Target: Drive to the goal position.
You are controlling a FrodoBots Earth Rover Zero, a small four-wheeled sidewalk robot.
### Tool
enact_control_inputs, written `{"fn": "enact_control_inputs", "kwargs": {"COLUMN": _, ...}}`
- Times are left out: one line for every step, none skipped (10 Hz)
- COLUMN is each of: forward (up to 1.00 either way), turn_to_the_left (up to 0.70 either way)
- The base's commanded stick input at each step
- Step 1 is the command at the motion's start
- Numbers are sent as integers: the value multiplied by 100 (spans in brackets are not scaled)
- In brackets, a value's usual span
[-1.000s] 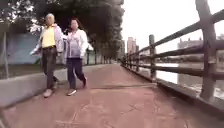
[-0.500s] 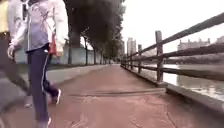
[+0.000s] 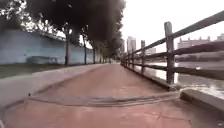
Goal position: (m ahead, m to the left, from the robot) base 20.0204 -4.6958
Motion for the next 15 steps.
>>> {"fn": "enact_control_inputs", "kwargs": {"forward": 100, "turn_to_the_left": 0}}
{"fn": "enact_control_inputs", "kwargs": {"forward": 100, "turn_to_the_left": 0}}
{"fn": "enact_control_inputs", "kwargs": {"forward": 100, "turn_to_the_left": 0}}
{"fn": "enact_control_inputs", "kwargs": {"forward": 100, "turn_to_the_left": 0}}
{"fn": "enact_control_inputs", "kwargs": {"forward": 100, "turn_to_the_left": 0}}
{"fn": "enact_control_inputs", "kwargs": {"forward": 100, "turn_to_the_left": 0}}
{"fn": "enact_control_inputs", "kwargs": {"forward": 100, "turn_to_the_left": 0}}
{"fn": "enact_control_inputs", "kwargs": {"forward": 100, "turn_to_the_left": 0}}
{"fn": "enact_control_inputs", "kwargs": {"forward": 100, "turn_to_the_left": 0}}
{"fn": "enact_control_inputs", "kwargs": {"forward": 100, "turn_to_the_left": 0}}
{"fn": "enact_control_inputs", "kwargs": {"forward": 100, "turn_to_the_left": 0}}
{"fn": "enact_control_inputs", "kwargs": {"forward": 100, "turn_to_the_left": 0}}
{"fn": "enact_control_inputs", "kwargs": {"forward": 100, "turn_to_the_left": 0}}
{"fn": "enact_control_inputs", "kwargs": {"forward": 100, "turn_to_the_left": 0}}
{"fn": "enact_control_inputs", "kwargs": {"forward": 100, "turn_to_the_left": 0}}
